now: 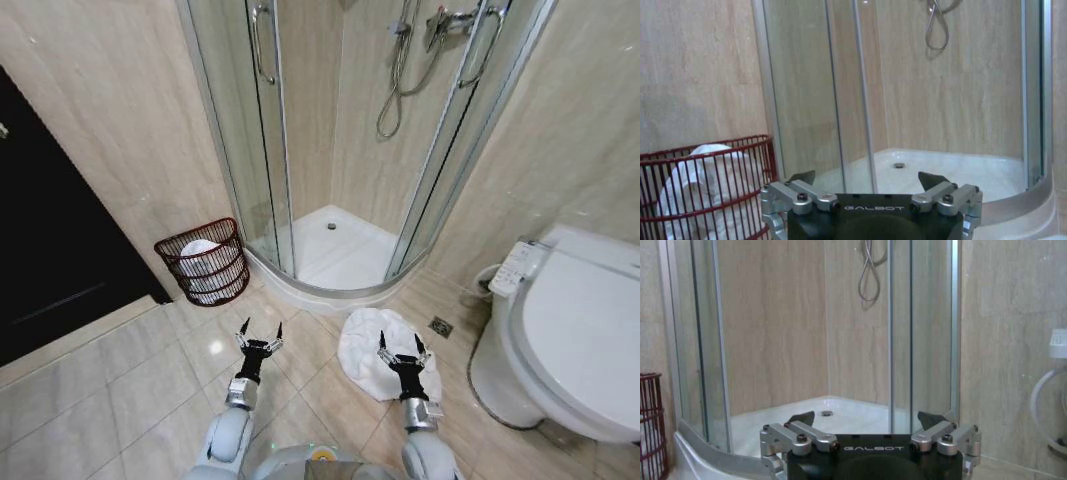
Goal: Discard the used towel into the hamper.
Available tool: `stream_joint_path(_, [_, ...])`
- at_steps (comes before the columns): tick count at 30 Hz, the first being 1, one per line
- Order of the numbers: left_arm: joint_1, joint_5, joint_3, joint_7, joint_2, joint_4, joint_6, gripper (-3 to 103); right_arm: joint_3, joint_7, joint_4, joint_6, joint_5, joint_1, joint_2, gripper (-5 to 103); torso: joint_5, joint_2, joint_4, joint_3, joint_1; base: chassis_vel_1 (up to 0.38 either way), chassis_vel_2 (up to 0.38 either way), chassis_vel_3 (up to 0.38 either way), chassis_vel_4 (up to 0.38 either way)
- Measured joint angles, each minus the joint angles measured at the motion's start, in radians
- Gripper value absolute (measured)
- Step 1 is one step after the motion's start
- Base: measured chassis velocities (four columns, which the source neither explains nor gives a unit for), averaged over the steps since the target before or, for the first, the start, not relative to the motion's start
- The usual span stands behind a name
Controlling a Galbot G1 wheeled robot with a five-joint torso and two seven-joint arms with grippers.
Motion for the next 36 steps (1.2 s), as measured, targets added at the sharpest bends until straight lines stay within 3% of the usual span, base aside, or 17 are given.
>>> stream_joint_path(29, [0.009,0.010,0.000,0.000,0.005,0.010,-0.018,100,0.004,-0.002,0.005,0.034,0.009,-0.016,0.008,100,0.0000,-0.121,0.0000,-0.085,-0.035,0.000,0.000,0.000,0.000])
stream_joint_path(36, [-0.007,-0.028,-0.003,0.027,0.004,0.030,-0.083,100,0.032,-0.010,0.010,0.033,0.036,-0.017,0.007,100,0.0000,-0.139,0.0000,-0.100,-0.035,0.000,0.000,0.000,0.000])
